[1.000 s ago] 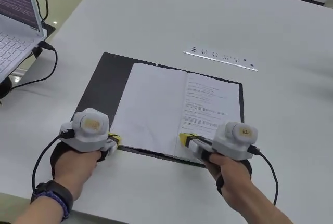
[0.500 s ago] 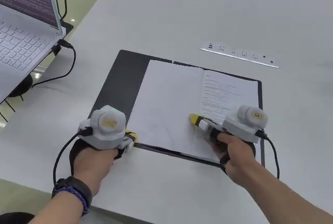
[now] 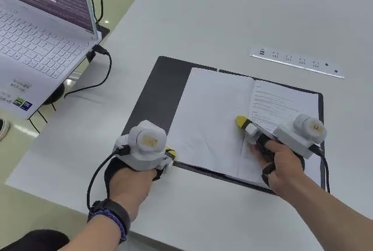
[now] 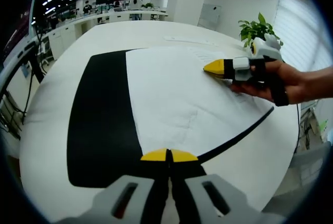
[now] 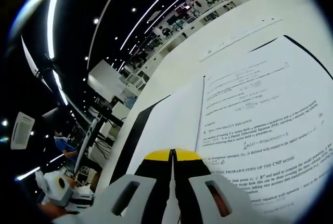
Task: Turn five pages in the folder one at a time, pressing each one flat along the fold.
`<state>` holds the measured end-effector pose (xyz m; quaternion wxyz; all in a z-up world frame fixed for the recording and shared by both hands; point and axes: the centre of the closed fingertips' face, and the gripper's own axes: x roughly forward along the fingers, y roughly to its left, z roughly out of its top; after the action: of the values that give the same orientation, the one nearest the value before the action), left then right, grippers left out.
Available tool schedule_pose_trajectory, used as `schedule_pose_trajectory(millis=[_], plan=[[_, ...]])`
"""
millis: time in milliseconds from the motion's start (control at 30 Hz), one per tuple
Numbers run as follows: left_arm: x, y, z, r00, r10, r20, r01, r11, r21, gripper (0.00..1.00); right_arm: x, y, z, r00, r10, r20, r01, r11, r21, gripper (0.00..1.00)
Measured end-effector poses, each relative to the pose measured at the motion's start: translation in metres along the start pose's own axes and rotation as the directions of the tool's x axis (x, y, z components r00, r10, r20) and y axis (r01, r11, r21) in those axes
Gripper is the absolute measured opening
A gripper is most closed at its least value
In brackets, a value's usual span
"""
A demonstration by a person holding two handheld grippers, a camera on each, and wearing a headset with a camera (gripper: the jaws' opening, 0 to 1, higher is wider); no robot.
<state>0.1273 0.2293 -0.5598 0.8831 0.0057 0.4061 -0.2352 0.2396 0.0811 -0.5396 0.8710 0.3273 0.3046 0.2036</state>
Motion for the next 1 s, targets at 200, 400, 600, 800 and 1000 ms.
schedule_pose_trajectory(millis=[200, 400, 600, 800, 1000], plan=[[0.000, -0.001, 0.000, 1.0000, 0.004, -0.005, -0.004, 1.000, 0.013, 0.00, 0.011, -0.002, 0.013, 0.9988, 0.009, 0.048, -0.011, 0.999, 0.032, 0.00], [0.001, -0.001, 0.000, 0.9999, 0.003, -0.011, -0.003, 1.000, 0.019, 0.00, 0.023, -0.011, 0.024, 0.9962, -0.011, 0.086, 0.006, 0.998, 0.061, 0.00], [0.001, 0.000, 0.000, 0.9999, -0.002, -0.011, 0.003, 1.000, 0.014, 0.00, 0.024, -0.001, 0.030, 0.9937, -0.023, 0.109, 0.013, 0.996, 0.091, 0.00], [0.001, 0.000, 0.000, 1.0000, -0.006, -0.006, 0.006, 1.000, 0.013, 0.00, 0.029, 0.014, 0.039, 0.9914, -0.029, 0.128, 0.015, 0.994, 0.107, 0.00], [0.000, 0.000, 0.000, 1.0000, -0.007, 0.005, 0.007, 1.000, 0.006, 0.00, 0.040, 0.010, 0.052, 0.9913, -0.054, 0.120, 0.042, 0.995, 0.096, 0.00]])
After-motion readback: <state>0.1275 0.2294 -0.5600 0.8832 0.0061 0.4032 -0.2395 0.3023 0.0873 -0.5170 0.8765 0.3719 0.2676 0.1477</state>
